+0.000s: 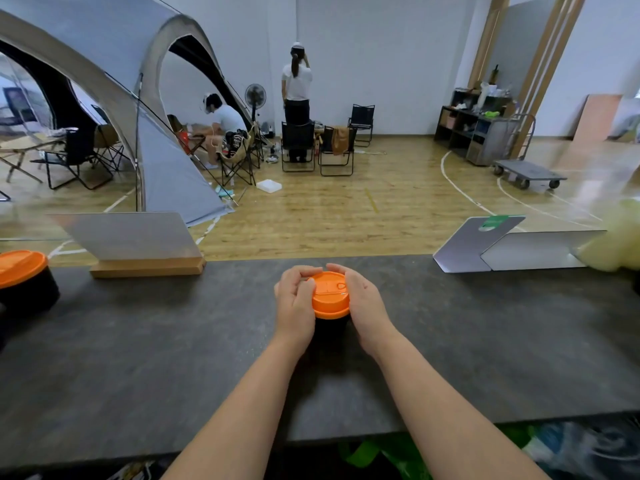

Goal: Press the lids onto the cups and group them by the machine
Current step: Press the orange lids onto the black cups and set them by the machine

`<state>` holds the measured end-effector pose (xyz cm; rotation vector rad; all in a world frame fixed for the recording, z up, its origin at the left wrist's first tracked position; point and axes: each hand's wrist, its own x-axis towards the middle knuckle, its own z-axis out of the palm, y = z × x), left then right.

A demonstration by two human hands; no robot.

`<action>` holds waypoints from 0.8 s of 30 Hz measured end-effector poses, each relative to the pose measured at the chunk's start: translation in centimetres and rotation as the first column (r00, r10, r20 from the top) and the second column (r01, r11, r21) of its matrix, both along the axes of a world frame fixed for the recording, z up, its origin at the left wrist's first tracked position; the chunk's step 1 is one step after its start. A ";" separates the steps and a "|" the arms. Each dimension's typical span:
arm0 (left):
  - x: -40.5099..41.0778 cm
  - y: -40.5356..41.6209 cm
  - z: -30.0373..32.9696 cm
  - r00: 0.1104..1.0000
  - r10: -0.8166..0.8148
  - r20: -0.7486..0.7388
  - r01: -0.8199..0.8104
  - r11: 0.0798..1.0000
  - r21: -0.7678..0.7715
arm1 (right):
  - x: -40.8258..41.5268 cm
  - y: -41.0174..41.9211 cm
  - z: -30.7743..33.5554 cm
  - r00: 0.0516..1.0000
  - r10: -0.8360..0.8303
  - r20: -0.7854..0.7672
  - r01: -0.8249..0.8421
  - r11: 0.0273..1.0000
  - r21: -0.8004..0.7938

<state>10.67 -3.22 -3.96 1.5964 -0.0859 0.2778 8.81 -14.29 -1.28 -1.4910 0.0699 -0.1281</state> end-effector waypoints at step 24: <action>-1.8 5.6 2.6 0.869 -0.405 -0.286 0.488 0.605 0.629 | -0.5 -0.3 -2.9 0.988 0.111 0.112 -0.082 0.968 -0.238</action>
